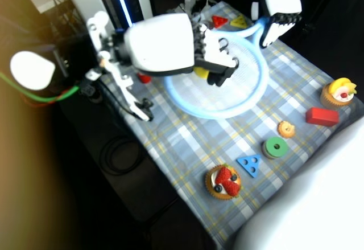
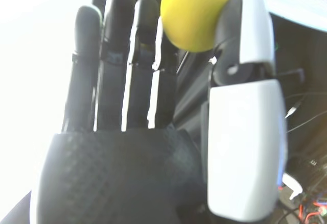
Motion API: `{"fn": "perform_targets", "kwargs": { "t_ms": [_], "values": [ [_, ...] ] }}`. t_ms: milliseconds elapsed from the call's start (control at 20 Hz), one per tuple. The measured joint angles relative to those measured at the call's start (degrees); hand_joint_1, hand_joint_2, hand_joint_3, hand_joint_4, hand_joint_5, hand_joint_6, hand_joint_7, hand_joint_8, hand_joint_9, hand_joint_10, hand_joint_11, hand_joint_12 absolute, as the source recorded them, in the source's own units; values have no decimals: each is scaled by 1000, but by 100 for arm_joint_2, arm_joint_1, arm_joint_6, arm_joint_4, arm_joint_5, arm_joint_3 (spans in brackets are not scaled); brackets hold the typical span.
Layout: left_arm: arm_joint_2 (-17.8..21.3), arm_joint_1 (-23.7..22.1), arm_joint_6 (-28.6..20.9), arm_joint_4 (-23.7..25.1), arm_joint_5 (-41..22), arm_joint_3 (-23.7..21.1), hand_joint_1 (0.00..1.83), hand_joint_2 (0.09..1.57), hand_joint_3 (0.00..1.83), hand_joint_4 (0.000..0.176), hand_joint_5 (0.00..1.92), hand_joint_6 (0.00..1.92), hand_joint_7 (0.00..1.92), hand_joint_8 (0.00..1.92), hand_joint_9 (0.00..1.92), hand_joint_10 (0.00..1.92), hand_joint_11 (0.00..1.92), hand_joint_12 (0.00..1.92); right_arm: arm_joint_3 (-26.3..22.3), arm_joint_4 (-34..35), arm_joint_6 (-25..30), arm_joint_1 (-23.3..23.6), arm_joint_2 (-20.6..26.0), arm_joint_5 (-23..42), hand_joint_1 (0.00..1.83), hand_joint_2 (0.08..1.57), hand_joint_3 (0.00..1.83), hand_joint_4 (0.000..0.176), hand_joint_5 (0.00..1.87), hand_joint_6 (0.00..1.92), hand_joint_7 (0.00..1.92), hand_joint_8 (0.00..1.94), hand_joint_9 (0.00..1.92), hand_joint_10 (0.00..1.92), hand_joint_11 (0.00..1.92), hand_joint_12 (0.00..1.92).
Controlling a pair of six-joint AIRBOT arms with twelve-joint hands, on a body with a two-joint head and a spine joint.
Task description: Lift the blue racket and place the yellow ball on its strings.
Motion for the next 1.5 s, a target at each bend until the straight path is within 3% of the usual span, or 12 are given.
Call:
{"fn": "perform_targets", "kwargs": {
  "t_ms": [100,300,350,400,450,500,600,900,1100,1300,1450,1500],
  "values": [
    [0,-26,4,0,7,2,1792,1124,0,176,930,1921,1189,1921,1457,1921,1582,1921,0,-122,33,0,-2,-122,1285,1056,0,0,1294,173,1057,1130,968,1144,794,1565],
    [0,-72,4,35,11,2,1794,1143,0,176,919,1921,1168,1921,1449,1921,1592,1921,-7,-293,129,0,-11,-195,1279,1024,3,0,1299,263,1149,887,964,875,742,1353],
    [-7,-72,4,35,24,13,1810,1122,0,176,937,1921,1182,1921,1462,1921,1600,1921,-7,-313,129,0,-13,-208,1251,1072,4,0,1216,481,960,1117,845,802,600,1231],
    [-7,-72,4,26,37,15,1820,1130,0,176,925,1921,1171,1921,1459,1921,1602,1921,-11,-358,129,0,-13,-227,1184,1060,2,0,1121,714,761,815,752,761,527,1180],
    [-7,-72,7,26,48,15,1818,1128,0,176,951,1921,1182,1921,1475,1921,1615,1921,-20,-376,129,0,-13,-254,1131,1009,0,0,908,313,668,517,680,599,476,1042],
    [-7,-76,7,33,83,22,1809,1145,0,176,963,1921,1201,1921,1492,1921,1629,1921,-31,-415,131,0,-13,-278,1099,1009,0,0,864,108,650,307,660,463,447,955],
    [-7,-76,7,31,98,26,1815,1148,0,176,962,1921,1208,1921,1473,1921,1595,1921,-37,-461,173,0,-13,-306,1041,1030,0,0,762,4,633,68,672,275,424,893],
    [-7,-149,11,35,120,26,1804,1107,0,175,963,1921,1207,1921,1471,1921,1596,1921,-37,-472,256,0,-9,-369,938,1103,2,0,726,0,662,6,720,153,408,945],
    [2,-149,9,33,138,24,1831,1114,0,174,938,1921,1175,1921,1444,1921,1578,1921,-72,-341,258,0,79,-354,885,1070,0,0,449,0,469,0,472,2,30,1066],
    [26,-149,9,24,138,24,1816,1123,0,173,958,1921,1196,1921,1459,1921,1593,1921,-92,-114,258,0,87,-273,755,1125,4,0,288,2,316,1,312,2,9,643],
    [37,-149,7,15,133,24,1808,1122,0,174,968,1921,1200,1921,1469,1921,1607,1921,-160,-17,258,0,151,-118,660,1137,0,21,190,0,229,0,204,0,27,348],
    [37,-146,9,4,146,26,1806,1119,0,173,968,1921,1200,1921,1471,1921,1610,1921,-216,-11,260,0,243,-44,645,1131,0,10,178,0,222,0,195,0,22,330]
  ]
}}
